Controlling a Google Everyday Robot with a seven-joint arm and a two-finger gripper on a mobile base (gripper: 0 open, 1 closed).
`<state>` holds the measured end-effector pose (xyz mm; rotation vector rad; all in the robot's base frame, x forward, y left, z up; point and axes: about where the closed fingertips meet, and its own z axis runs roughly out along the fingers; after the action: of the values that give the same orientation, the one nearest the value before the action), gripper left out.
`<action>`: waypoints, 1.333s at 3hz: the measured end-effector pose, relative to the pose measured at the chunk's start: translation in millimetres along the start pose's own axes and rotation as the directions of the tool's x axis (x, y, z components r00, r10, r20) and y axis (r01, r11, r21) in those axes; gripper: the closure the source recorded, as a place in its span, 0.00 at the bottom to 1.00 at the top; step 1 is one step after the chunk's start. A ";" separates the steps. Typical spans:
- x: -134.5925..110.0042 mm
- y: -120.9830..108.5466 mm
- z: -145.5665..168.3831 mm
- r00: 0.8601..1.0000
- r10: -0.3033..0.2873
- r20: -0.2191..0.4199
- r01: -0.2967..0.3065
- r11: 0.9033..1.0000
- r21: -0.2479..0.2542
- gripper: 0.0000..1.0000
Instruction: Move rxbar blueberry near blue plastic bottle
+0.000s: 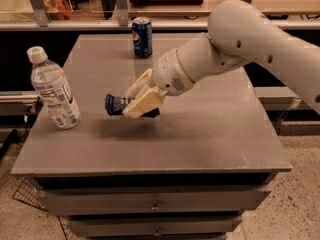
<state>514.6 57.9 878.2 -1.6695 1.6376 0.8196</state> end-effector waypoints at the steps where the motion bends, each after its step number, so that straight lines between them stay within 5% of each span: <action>1: -11.8 -1.1 19.7 1.000 -0.011 0.026 0.011 1.000 0.007 1.00; 3: -23.9 3.5 55.0 0.998 -0.005 0.060 0.005 1.000 0.006 1.00; 4: -26.8 5.2 66.0 0.998 0.001 0.067 -0.001 1.000 0.000 0.85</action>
Offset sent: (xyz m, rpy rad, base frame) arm 0.0002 0.0590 -0.0117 0.0672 -0.0272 -0.0126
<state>509.3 127.0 860.6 -1.6239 1.5931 0.8665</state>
